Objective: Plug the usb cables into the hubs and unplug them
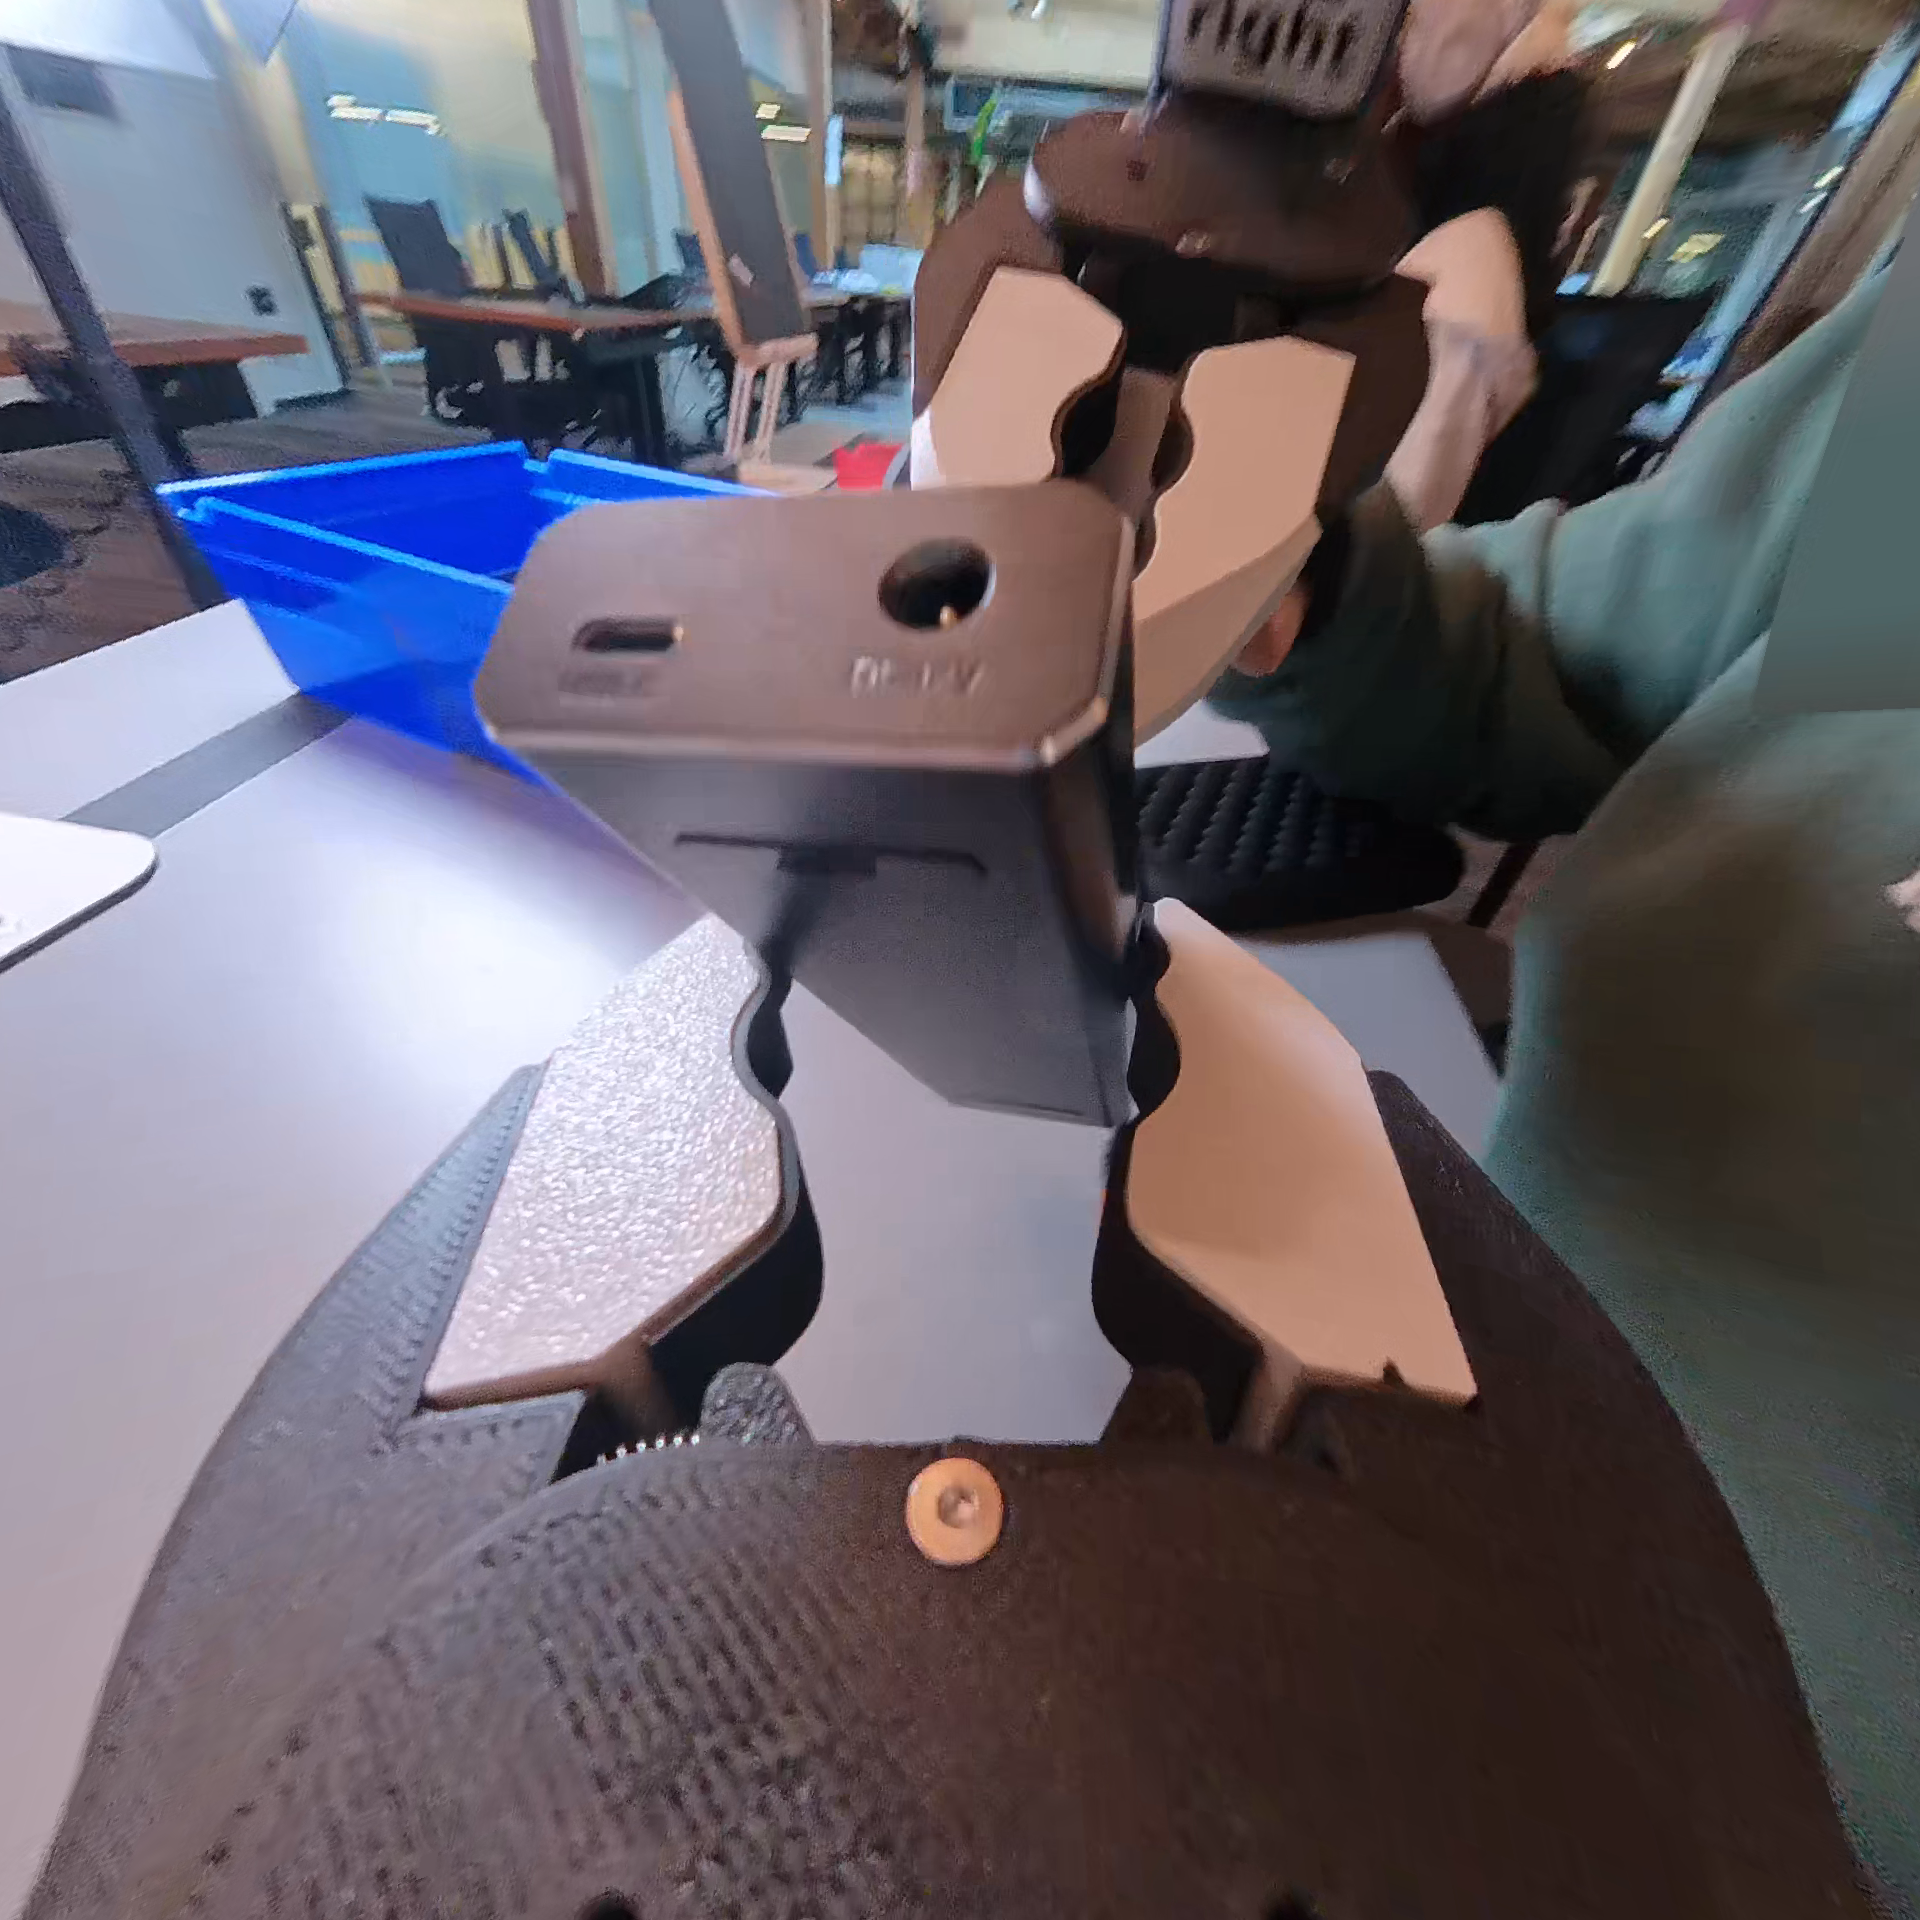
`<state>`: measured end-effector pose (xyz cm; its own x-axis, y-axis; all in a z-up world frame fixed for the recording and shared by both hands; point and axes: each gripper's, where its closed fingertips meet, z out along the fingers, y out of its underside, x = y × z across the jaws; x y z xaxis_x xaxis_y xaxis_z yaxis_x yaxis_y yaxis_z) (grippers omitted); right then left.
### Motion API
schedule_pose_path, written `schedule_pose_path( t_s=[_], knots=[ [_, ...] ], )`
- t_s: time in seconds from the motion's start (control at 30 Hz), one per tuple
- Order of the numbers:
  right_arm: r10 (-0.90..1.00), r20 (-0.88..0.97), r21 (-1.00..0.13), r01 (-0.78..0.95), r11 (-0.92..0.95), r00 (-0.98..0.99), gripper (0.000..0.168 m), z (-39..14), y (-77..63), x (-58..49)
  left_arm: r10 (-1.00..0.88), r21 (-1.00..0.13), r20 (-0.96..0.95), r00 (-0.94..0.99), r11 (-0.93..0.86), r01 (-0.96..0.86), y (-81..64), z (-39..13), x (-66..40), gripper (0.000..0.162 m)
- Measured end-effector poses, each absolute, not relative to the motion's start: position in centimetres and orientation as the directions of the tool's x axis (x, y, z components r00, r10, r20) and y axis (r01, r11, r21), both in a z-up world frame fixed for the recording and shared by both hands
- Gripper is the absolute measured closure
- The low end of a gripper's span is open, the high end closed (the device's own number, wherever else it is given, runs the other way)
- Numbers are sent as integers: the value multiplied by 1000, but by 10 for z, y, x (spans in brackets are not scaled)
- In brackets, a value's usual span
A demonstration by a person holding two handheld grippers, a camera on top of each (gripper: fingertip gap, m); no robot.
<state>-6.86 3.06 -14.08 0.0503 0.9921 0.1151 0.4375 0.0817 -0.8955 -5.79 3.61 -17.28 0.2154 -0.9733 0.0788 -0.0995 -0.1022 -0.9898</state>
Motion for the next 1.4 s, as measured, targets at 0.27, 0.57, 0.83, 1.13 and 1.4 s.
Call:
schedule_pose_path(
  t_s=[0.27, 0.57, 0.83, 1.13, 1.4],
  knots=[
    [948, -217, -976, 68, -207, -234, 130, -90, 36, -8, -987, -982, 147, -68, -154, 112, 11, -142, -73, 99],
    [711, -425, -903, 202, -380, -560, 113, -157, -10, -61, -927, -950, 103, -360, -199, 241, -9, -100, -50, 100],
    [782, -445, -892, 141, -429, -437, 132, -157, -1, -77, -935, -921, 115, -337, -227, 315, -2, -90, -65, 101],
    [630, -506, -843, 184, -505, -589, 131, -153, -17, -76, -948, -903, 144, -283, -243, 354, 7, -83, -69, 100],
    [914, -399, -917, -18, -398, 69, 136, -166, 78, -54, -866, -916, 386, 319, -318, 246, 92, -136, -84, 99]
  ],
)
